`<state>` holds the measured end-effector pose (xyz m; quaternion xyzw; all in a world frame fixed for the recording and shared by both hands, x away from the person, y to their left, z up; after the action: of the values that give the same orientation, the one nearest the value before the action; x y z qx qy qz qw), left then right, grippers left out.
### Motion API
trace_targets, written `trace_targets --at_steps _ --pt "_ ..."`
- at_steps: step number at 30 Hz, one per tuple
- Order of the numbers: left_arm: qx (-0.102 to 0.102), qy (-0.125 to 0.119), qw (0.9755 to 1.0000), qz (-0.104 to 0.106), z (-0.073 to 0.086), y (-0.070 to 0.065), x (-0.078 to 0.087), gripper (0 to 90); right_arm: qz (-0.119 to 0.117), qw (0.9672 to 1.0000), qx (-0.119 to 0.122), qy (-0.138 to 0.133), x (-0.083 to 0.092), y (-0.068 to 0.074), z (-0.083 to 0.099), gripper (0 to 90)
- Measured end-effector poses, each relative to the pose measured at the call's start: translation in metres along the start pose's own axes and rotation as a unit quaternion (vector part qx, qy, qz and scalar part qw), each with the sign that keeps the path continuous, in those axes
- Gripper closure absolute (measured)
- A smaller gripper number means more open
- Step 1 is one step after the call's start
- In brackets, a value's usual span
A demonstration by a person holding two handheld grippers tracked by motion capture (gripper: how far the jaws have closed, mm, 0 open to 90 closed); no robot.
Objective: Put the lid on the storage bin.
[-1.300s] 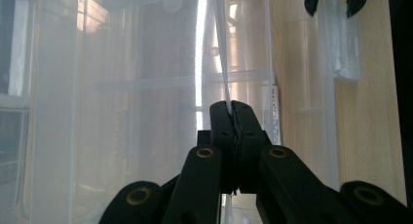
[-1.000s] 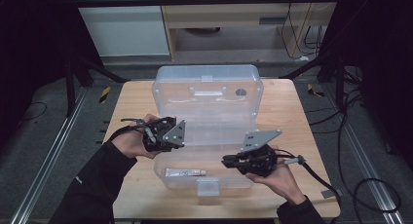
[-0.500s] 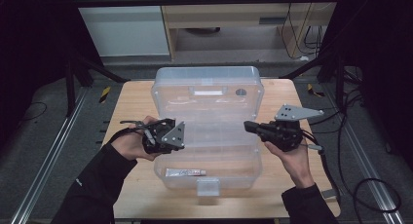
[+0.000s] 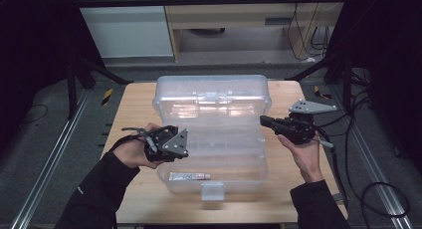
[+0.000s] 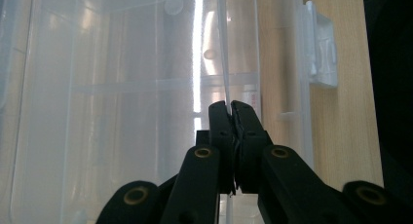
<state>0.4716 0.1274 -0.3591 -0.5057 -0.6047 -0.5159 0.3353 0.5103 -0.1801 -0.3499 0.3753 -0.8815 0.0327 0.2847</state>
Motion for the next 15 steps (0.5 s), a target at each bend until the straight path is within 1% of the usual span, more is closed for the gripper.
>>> trace_targets --at_steps 3,6,8,9,10,11,12,13,15 --pt "-0.003 0.002 1.0000 0.000 0.000 -0.002 -0.001 87.5 -0.002 1.0000 -0.006 0.001 0.001 -0.003 0.001 90.0" --pt "-0.002 0.002 1.0000 0.003 -0.001 -0.005 -0.002 87.0 -0.002 1.0000 -0.007 0.004 0.001 -0.004 0.003 90.0" --pt "-0.006 0.004 1.0000 0.004 -0.001 -0.006 -0.003 86.6 -0.001 1.0000 -0.008 0.006 0.001 -0.005 0.005 90.0" --pt "-0.004 0.002 1.0000 0.006 -0.001 -0.007 -0.004 86.3 -0.004 0.9999 -0.009 0.008 0.001 -0.005 0.006 90.0" --pt "-0.007 0.003 1.0000 0.006 -0.001 -0.008 -0.005 86.0 -0.004 0.9999 -0.011 0.008 0.001 -0.005 0.007 90.0" --pt "-0.005 0.000 1.0000 0.006 -0.001 -0.009 -0.006 85.5 -0.011 0.9998 -0.011 0.012 0.001 -0.004 0.009 90.0" --pt "-0.010 0.003 0.9999 0.003 -0.001 -0.009 -0.005 85.2 -0.015 0.9997 -0.010 0.016 0.000 -0.004 0.010 90.0" --pt "-0.009 0.001 1.0000 0.001 -0.001 -0.010 -0.005 84.8 -0.014 0.9998 -0.006 0.016 0.000 -0.002 0.011 90.0" --pt "0.001 -0.021 0.9998 0.000 -0.001 -0.009 -0.003 83.4 -0.015 0.9997 -0.002 0.022 0.001 -0.001 0.013 90.0"
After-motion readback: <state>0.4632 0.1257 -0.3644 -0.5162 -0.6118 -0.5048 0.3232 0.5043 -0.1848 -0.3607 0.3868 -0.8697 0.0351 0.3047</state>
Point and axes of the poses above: each handheld gripper's, and its own axes: x roughly backward along the jaws, z roughly out of its underside, y roughly to its left, the point moved 5 cm from there along -x, roughly forward along the jaws, and after that the axes turned 10 degrees about y, right-handed, at the moved point
